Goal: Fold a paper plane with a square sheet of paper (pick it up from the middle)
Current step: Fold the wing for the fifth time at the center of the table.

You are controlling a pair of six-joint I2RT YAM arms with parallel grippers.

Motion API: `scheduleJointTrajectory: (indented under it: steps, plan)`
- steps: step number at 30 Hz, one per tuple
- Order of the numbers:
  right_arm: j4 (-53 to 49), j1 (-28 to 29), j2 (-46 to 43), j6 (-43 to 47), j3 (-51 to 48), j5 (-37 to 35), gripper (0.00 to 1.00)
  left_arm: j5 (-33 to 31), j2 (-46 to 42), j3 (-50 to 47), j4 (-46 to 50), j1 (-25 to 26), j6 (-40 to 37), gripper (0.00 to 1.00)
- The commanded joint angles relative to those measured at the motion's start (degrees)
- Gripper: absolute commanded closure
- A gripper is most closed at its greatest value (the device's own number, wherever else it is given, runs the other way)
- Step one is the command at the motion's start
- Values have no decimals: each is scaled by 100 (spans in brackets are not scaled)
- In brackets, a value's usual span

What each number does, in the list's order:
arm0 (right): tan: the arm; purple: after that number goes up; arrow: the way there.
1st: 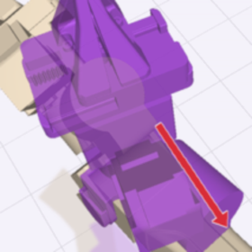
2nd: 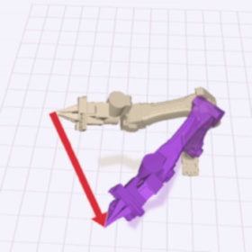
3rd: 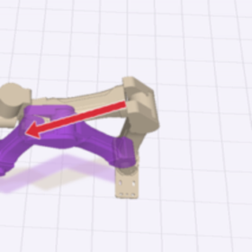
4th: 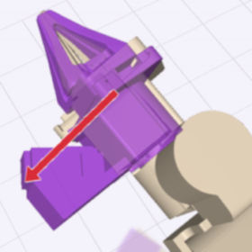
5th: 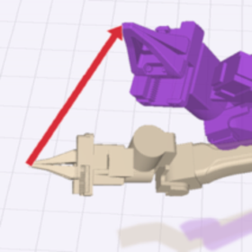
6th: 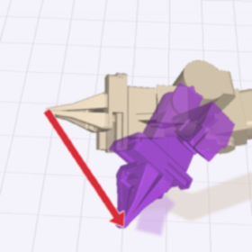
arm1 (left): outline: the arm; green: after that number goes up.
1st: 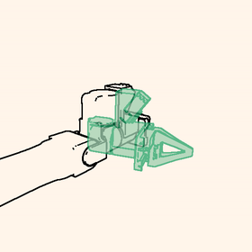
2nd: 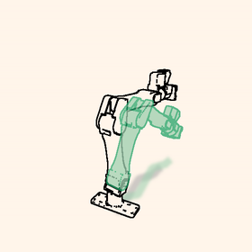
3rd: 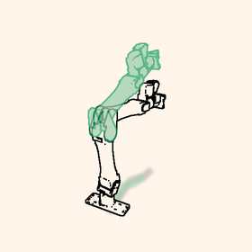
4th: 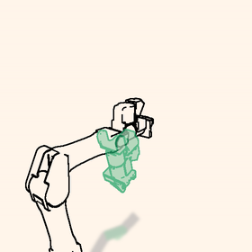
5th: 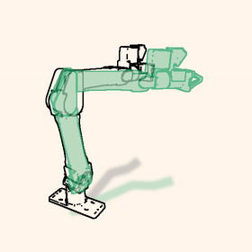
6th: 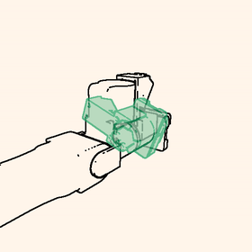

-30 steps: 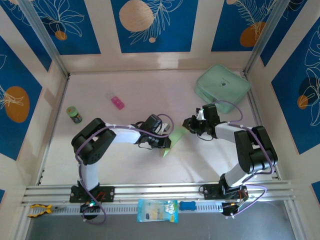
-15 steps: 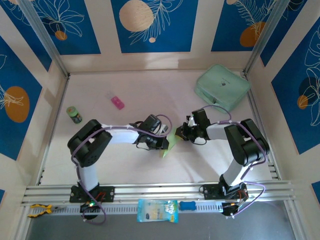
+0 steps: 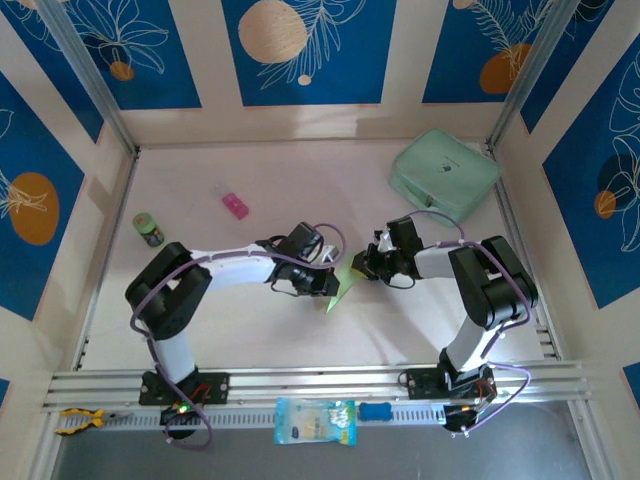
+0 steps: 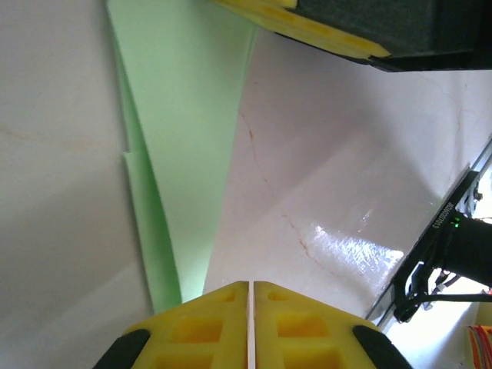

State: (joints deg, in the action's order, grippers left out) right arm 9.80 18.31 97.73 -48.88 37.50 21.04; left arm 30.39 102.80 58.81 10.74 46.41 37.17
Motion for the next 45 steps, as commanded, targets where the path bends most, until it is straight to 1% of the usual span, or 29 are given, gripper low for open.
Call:
scheduleJointTrajectory:
  steps: [1,3,6,15,22,29,32,35,40,45]
  plan:
    - [-215,-42,164,99,-161,-214,87,379,182,158,32,78,-170,90]
    - [-216,-55,136,105,-164,-214,87,329,254,175,139,89,-217,90]
    - [-235,-72,95,116,-172,-209,87,15,338,160,415,97,-309,92]
    - [-242,-111,45,149,-181,-142,87,-375,393,-136,657,93,-438,96]
    - [-256,-156,11,215,-106,-24,87,-407,187,-357,607,88,-428,97]
    - [-318,-155,-44,270,-13,50,87,-401,-316,-350,267,89,-274,99]
    - [-303,-156,-31,257,-39,25,87,-248,-457,-231,-4,92,-187,98]
    - [-248,-158,11,227,-71,45,87,7,-244,146,-45,98,-219,99]
    - [-192,-148,43,200,-102,41,87,132,374,833,205,116,-388,99]
    - [-181,-142,40,203,-120,32,87,134,879,1237,432,138,-553,99]
